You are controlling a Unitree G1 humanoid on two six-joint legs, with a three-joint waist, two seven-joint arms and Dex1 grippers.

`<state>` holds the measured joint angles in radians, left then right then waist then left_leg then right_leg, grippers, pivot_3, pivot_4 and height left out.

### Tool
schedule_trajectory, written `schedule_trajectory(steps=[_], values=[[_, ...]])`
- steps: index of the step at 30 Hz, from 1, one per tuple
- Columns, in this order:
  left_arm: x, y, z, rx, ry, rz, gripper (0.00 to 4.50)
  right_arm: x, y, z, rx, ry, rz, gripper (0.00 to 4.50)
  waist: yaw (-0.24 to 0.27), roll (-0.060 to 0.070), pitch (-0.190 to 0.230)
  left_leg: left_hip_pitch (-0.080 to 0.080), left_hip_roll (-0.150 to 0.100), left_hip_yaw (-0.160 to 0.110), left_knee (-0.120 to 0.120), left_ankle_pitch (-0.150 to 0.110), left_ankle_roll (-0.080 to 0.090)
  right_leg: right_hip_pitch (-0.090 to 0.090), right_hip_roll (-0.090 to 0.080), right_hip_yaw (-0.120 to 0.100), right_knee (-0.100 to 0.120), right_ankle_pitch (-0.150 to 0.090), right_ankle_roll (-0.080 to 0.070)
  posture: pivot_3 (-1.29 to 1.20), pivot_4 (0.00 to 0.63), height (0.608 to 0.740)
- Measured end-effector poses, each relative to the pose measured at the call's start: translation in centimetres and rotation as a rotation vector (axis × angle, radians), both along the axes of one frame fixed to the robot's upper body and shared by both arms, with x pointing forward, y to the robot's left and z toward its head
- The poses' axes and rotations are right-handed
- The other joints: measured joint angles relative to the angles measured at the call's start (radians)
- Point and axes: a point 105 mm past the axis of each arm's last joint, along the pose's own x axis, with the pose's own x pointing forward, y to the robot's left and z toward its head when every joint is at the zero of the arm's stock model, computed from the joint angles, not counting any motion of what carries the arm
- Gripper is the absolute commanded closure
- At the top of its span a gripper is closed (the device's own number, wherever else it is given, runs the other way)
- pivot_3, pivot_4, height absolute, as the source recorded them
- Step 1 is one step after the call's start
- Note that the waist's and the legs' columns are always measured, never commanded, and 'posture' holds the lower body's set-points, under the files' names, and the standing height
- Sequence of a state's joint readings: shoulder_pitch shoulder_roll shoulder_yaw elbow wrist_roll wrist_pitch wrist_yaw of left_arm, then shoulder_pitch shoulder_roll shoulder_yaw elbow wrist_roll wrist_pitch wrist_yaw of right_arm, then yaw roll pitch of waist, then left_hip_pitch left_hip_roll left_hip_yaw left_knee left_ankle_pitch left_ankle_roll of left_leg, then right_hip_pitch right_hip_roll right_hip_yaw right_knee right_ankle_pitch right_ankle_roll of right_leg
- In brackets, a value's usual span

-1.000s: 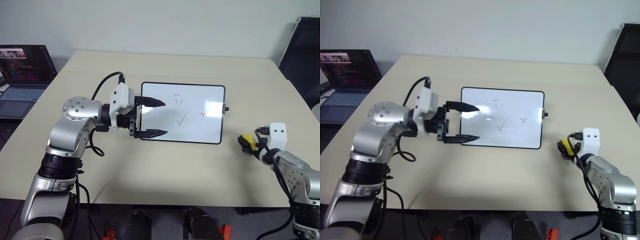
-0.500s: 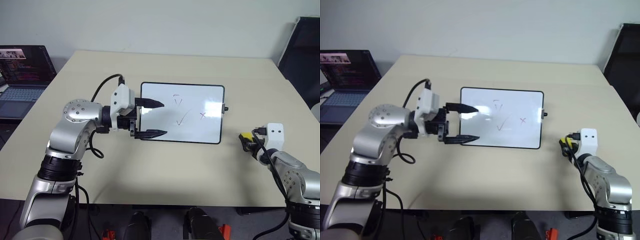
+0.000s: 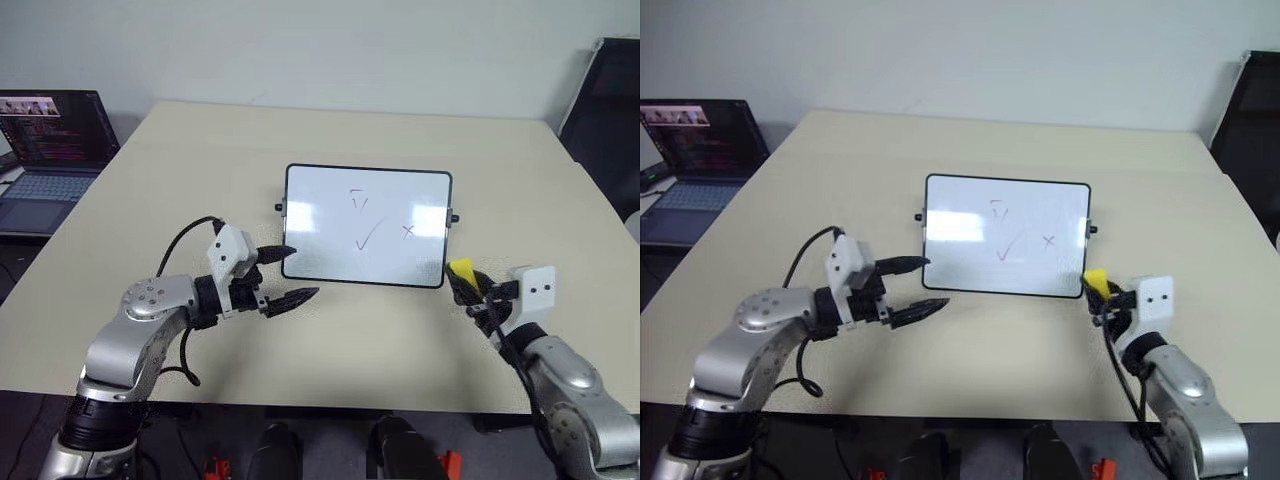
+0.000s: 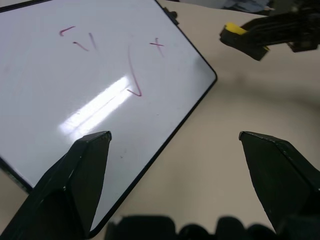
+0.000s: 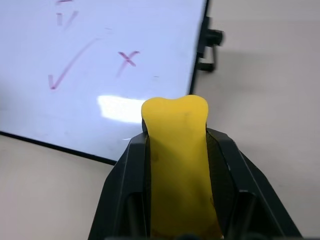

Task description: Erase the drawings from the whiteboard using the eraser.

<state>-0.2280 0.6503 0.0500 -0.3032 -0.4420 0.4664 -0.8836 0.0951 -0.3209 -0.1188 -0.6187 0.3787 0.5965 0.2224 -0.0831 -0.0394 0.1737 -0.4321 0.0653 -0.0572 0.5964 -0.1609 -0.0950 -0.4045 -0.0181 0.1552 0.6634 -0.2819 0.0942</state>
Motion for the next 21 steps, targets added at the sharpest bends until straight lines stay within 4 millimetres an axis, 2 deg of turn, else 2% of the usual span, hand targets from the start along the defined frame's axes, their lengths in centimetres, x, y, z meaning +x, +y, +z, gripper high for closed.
schedule_trajectory(steps=[4,9,13,17,21], values=[[0.7,0.7,0.4,-0.001,-0.039,0.043,0.00,1.2,1.9,1.1,-0.046,-0.059,0.065,3.32,-0.001,0.000,0.000,0.000,0.000,0.000,0.000,0.000,0.000,0.000,0.000,0.000,0.000,0.000,0.000,0.00,0.150,0.740],[1.0,0.3,1.9,-0.003,-0.079,-0.002,0.00,4.5,2.1,2.7,-0.138,-0.137,0.026,3.32,0.000,0.000,0.000,0.000,0.000,0.000,-0.002,0.000,0.000,0.000,0.000,-0.001,-0.001,0.000,0.001,0.00,0.150,0.740],[0.1,-0.5,1.7,0.006,-0.050,-0.101,0.00,6.2,2.8,2.9,-0.181,-0.150,0.044,3.32,0.000,0.000,0.000,-0.001,0.000,0.000,-0.005,0.000,0.000,-0.001,0.000,-0.002,0.000,0.002,0.003,0.00,0.150,0.740],[-0.4,-1.6,2.4,0.001,-0.050,-0.203,0.00,7.7,3.6,3.4,-0.206,-0.180,0.046,3.32,0.000,0.000,0.000,-0.001,0.000,0.000,-0.005,0.000,0.000,-0.001,0.000,-0.002,0.000,0.002,0.003,0.00,0.150,0.740],[-0.3,-2.9,3.2,0.012,-0.072,-0.260,0.00,8.9,3.9,2.7,-0.238,-0.187,0.031,3.32,0.001,0.000,0.000,-0.001,0.000,0.000,-0.004,0.000,0.000,0.000,0.000,-0.002,0.000,0.002,0.004,0.00,0.150,0.740]])
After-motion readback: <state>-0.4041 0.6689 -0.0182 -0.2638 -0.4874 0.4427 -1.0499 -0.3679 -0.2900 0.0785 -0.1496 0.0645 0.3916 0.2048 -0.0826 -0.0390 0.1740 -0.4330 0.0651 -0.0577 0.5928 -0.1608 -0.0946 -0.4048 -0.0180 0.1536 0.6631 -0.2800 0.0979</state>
